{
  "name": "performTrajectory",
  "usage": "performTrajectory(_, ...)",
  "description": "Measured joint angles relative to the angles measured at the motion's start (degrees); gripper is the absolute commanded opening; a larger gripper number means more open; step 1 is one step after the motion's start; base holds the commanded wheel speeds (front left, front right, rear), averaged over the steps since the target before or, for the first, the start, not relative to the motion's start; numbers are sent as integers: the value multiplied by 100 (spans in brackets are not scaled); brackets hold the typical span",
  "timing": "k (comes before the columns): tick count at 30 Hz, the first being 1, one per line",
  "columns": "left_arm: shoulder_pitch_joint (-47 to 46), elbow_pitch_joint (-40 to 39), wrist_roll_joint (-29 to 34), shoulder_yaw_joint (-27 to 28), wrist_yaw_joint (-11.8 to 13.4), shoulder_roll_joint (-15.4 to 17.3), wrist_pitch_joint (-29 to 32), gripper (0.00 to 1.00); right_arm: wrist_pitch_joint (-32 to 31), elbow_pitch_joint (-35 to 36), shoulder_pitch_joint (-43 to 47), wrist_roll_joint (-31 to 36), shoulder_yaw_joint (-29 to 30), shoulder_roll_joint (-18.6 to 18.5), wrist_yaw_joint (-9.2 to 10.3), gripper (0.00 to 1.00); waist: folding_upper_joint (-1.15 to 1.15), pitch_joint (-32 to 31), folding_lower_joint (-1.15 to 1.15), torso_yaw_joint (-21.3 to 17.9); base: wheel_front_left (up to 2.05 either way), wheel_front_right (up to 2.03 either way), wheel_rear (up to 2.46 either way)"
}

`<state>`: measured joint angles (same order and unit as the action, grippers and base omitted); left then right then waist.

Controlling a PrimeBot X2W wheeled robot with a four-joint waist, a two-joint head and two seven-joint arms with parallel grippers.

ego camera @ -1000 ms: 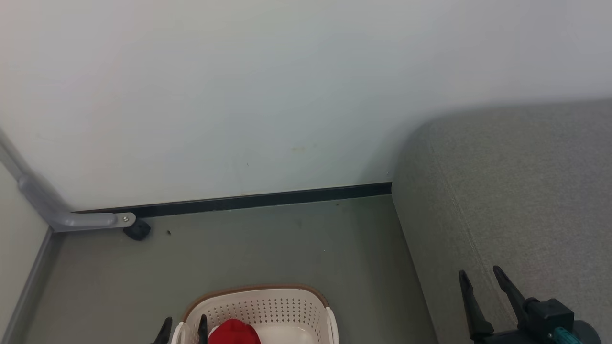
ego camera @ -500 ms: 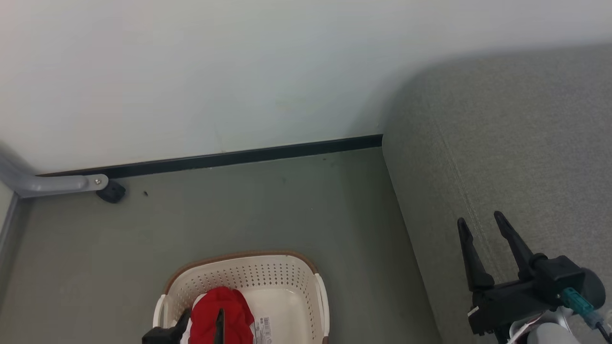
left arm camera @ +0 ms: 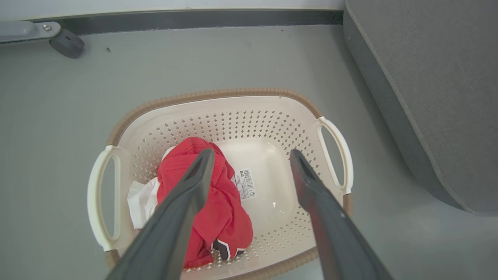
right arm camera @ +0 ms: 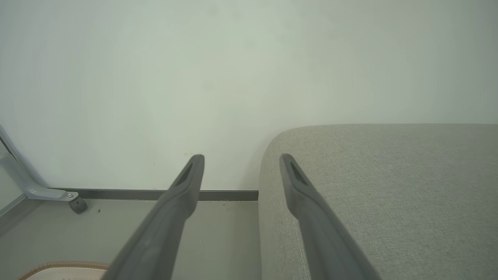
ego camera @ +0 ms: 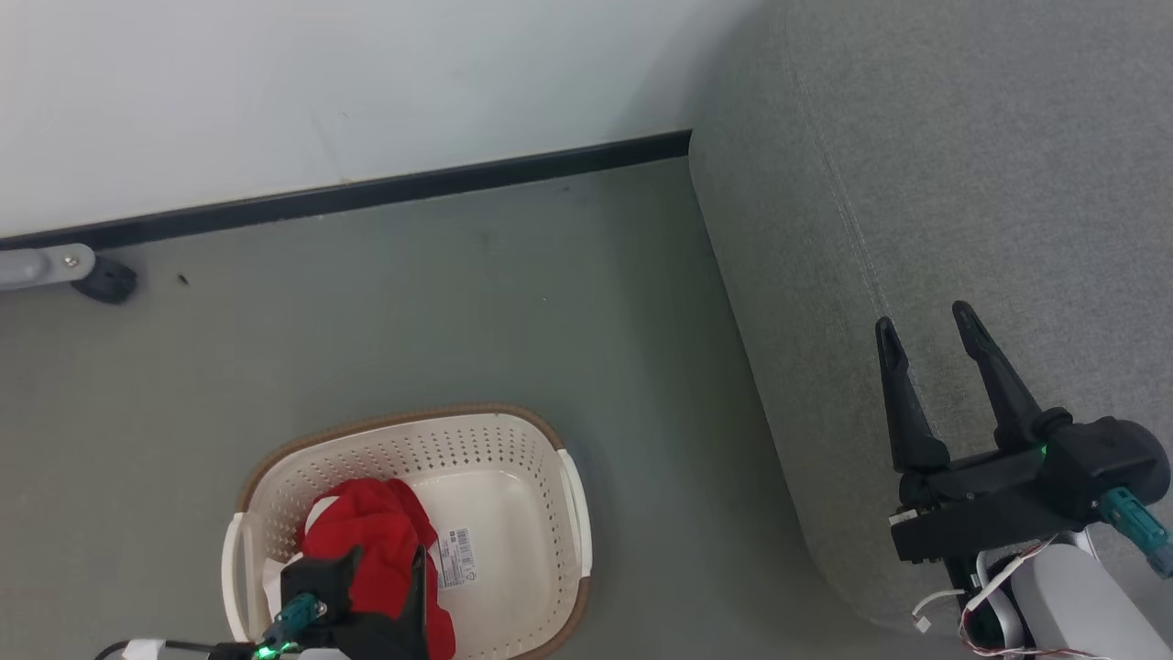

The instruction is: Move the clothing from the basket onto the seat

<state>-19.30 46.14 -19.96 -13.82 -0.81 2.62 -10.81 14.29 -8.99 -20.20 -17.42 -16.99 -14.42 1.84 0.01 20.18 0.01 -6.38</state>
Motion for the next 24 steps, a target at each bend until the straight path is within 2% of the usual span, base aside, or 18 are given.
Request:
performTrajectory(3, -244, 199, 100, -26, 43, 29, 96, 100, 1, 145, -79, 20, 11, 32, 3, 100, 0, 224, 0, -98, 0, 0, 0)
performTrajectory(8, -597, 501, 344, -101, 142, 291, 272, 100, 8, 363, -218, 36, 15, 112, 18, 100, 0, 601, 0, -251, 0, 0, 0)
performTrajectory(24, -1404, 1239, 552, 3, 387, 838, 745, 100, 42, 907, -550, 53, 122, 207, 25, 100, 0, 1715, 0, -591, 0, 0, 0)
